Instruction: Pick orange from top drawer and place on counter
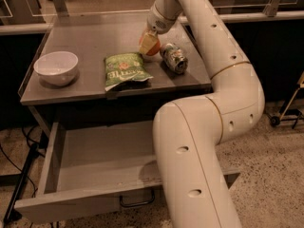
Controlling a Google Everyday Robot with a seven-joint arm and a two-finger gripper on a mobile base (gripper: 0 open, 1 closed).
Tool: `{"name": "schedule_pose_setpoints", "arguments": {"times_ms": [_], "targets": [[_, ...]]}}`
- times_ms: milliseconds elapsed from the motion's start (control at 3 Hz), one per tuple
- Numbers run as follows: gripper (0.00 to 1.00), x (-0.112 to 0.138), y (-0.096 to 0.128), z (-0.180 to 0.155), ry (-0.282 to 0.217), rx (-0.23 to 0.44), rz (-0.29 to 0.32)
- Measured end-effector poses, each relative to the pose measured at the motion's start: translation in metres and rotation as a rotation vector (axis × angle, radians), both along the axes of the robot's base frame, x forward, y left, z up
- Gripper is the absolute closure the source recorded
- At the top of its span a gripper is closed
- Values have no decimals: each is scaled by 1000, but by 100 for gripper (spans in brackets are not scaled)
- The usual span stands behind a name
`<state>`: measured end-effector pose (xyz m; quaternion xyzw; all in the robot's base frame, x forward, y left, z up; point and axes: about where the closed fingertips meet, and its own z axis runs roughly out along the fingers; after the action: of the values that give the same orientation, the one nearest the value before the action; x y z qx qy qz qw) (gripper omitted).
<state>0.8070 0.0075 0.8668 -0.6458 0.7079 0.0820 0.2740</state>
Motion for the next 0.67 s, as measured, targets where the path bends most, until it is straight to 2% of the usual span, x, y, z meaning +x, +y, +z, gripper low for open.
{"name": "schedule_pose_setpoints", "arguments": {"times_ms": [667], "targets": [[100,0,4,-14,25,23,11]]}}
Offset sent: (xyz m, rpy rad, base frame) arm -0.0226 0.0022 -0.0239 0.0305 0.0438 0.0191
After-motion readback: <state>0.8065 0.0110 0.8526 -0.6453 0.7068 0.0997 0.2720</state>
